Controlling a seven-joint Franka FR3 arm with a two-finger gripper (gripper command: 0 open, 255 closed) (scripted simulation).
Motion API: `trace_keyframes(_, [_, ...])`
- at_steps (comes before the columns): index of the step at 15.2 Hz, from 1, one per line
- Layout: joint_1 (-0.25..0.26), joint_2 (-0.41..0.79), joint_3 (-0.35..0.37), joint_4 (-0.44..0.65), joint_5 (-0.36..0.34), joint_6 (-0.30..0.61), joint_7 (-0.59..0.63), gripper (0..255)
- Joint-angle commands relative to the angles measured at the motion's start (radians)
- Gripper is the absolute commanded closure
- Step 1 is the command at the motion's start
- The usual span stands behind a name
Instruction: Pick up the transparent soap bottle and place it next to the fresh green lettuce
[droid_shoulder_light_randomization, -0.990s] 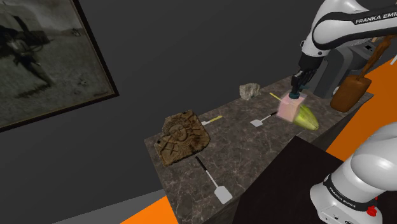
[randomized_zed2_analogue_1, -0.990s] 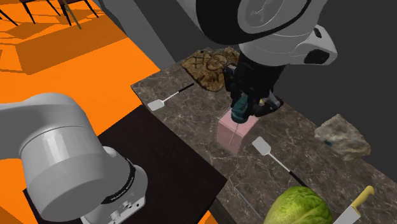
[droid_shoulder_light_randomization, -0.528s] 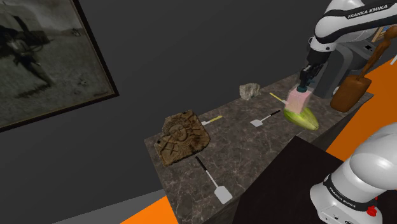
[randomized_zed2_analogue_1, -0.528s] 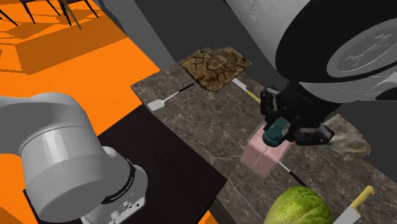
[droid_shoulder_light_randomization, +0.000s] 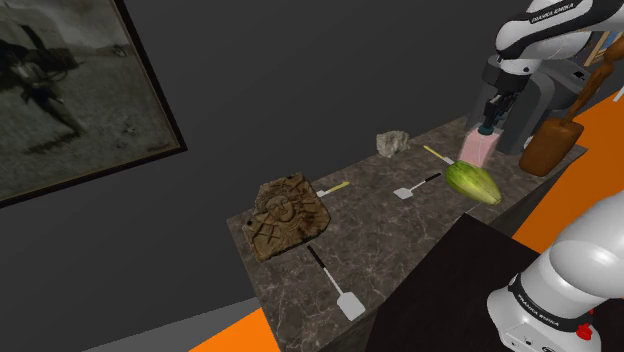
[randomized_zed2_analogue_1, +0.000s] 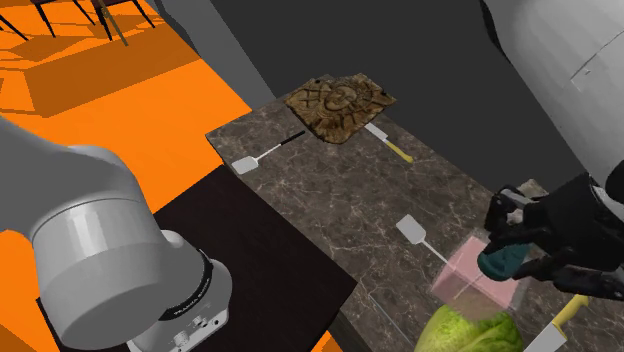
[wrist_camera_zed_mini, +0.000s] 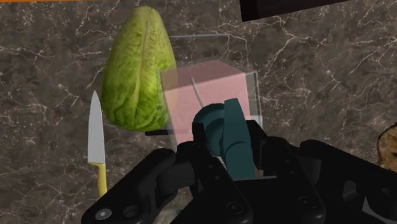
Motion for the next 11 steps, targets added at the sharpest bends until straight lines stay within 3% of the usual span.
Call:
trace_keyframes(1, [-0.002, 0.08, -0.036, 0.07, 0.049, -0.003, -0.067, 255])
trace_keyframes(6, [-0.058, 0.301, -0.094, 0.265, 0.206, -0.038, -0.247, 255])
trace_keyframes(11, [-0.19, 0.528, -0.086, 0.504, 0.357, -0.117, -0.388, 255])
